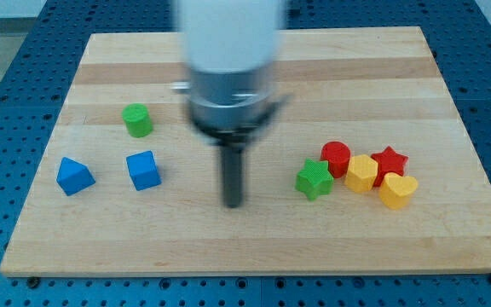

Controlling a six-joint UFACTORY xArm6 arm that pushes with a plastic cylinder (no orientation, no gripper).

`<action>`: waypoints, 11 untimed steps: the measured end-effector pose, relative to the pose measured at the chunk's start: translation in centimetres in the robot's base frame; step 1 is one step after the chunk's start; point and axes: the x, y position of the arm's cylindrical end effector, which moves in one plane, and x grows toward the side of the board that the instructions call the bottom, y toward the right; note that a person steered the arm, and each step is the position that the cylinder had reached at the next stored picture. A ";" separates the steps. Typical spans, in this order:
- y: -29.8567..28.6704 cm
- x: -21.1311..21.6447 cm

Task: Move the triangle diagonal to the green star

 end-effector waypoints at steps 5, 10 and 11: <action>-22.1 -1.3; 0.9 -1.7; 2.6 -0.4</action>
